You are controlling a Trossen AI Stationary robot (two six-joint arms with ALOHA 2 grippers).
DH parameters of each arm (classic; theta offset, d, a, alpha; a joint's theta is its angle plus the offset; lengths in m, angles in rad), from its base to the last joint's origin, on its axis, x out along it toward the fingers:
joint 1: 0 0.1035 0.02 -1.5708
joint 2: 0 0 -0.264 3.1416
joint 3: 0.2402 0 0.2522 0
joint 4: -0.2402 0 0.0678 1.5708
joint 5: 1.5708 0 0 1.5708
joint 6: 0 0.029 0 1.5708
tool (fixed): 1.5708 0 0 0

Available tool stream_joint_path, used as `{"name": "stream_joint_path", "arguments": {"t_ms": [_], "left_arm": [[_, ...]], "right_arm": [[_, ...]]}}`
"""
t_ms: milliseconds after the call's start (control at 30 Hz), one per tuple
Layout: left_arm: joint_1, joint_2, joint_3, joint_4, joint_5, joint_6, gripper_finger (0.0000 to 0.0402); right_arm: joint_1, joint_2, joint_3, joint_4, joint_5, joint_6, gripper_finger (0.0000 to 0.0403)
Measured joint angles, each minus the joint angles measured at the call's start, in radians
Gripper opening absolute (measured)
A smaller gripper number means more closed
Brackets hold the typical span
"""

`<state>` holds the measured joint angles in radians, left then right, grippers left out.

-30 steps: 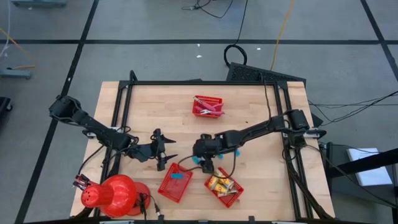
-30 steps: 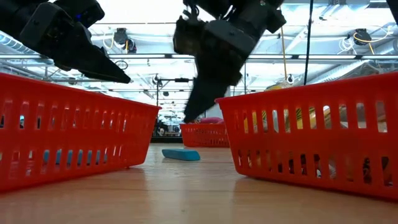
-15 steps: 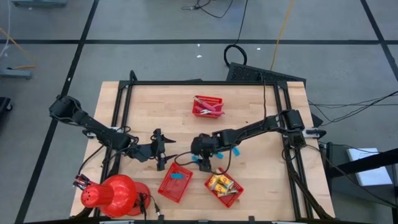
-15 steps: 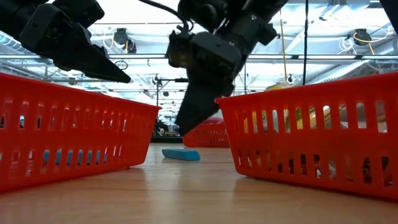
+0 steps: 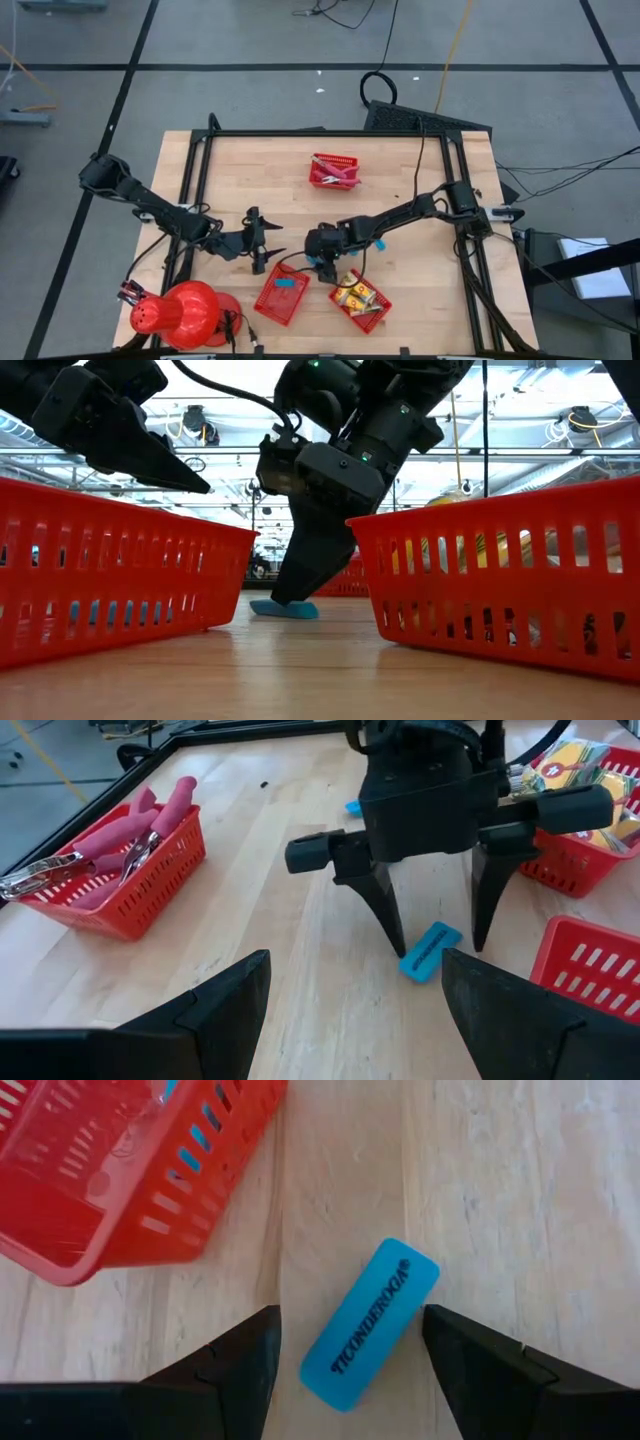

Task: Pick & Place School Supplies
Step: Put the blue eraser into the bottom left red basket

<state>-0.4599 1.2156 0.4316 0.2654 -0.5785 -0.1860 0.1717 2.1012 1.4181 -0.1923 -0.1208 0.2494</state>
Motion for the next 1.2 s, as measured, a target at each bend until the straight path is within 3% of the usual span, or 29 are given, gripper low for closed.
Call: {"name": "stream_joint_path", "arguments": {"t_ms": [267,533,700,867,1200], "left_arm": [[0.0,-0.057,0.0,-0.1,-0.109,0.001,0.0294],[-0.066,-0.268,0.0,-0.417,-0.233,-0.159,0.0294],[-0.119,-0.299,0.0,-0.485,-0.3,-0.213,0.0294],[-0.142,-0.299,0.0,-0.559,-0.34,-0.293,0.0294],[-0.17,-0.299,0.0,-0.574,-0.349,-0.324,0.0294]], "right_arm": [[0.028,0.014,0.0,-0.009,0.072,-0.01,0.0227],[0.034,0.023,0.001,-0.022,0.108,-0.029,0.0218],[0.034,0.024,-0.001,-0.019,0.128,-0.053,0.016],[0.033,0.024,-0.001,-0.025,0.148,-0.068,0.0045],[0.036,-0.022,-0.007,-0.013,0.264,-0.152,0.0042]]}}
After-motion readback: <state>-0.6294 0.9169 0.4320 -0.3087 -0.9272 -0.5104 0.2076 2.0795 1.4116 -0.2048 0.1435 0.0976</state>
